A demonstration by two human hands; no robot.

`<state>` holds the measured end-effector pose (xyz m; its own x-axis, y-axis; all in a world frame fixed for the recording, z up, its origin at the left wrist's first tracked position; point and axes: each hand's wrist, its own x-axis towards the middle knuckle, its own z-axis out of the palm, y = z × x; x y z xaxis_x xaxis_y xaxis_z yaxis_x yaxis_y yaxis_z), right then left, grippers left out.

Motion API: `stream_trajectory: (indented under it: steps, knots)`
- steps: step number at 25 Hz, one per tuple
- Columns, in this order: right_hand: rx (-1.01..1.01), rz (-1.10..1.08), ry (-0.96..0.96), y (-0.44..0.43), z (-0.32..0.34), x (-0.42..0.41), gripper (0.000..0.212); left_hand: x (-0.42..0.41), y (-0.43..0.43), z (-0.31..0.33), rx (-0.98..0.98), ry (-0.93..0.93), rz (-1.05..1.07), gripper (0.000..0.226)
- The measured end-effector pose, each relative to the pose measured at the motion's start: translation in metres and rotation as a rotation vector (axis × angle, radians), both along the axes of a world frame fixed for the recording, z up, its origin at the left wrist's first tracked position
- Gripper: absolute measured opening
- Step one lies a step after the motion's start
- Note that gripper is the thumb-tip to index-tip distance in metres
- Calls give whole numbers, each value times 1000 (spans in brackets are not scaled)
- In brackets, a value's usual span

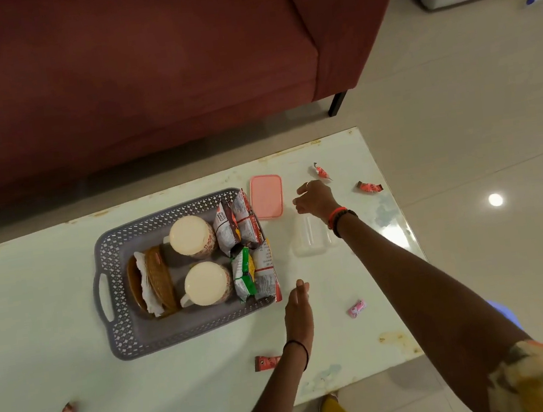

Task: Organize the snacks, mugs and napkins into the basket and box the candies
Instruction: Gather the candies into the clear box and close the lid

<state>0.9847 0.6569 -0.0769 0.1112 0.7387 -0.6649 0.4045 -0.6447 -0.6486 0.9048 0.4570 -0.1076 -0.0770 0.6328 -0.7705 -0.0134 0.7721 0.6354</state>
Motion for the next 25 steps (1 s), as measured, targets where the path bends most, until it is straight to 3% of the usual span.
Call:
stream_trajectory:
  steps: [4,8,12,14,16,18,21,25]
  knots:
    - [122,-121,-68,-33,10,24,22,-7,-21,12,8,69,-59,42]
    - [79,-231,-142,-109,9,51,19,-21,-49,22,140,259,-196,29]
    - [-19,-234,-326,-189,-12,60,21,-45,-80,18,245,780,-527,18]
    - [-55,-213,-359,-214,-22,58,24,-54,-90,12,66,922,-485,33]
    - [-67,-214,-353,-227,-29,55,34,-58,-91,9,-187,813,-242,56]
    - [-61,-228,-336,-231,-35,52,42,-60,-90,1,-321,645,-39,69]
    - [-34,-209,-351,-232,-44,48,36,-66,-83,-15,-380,492,149,70]
    - [9,-163,-404,-236,-51,49,19,-69,-78,-26,-406,428,210,58]
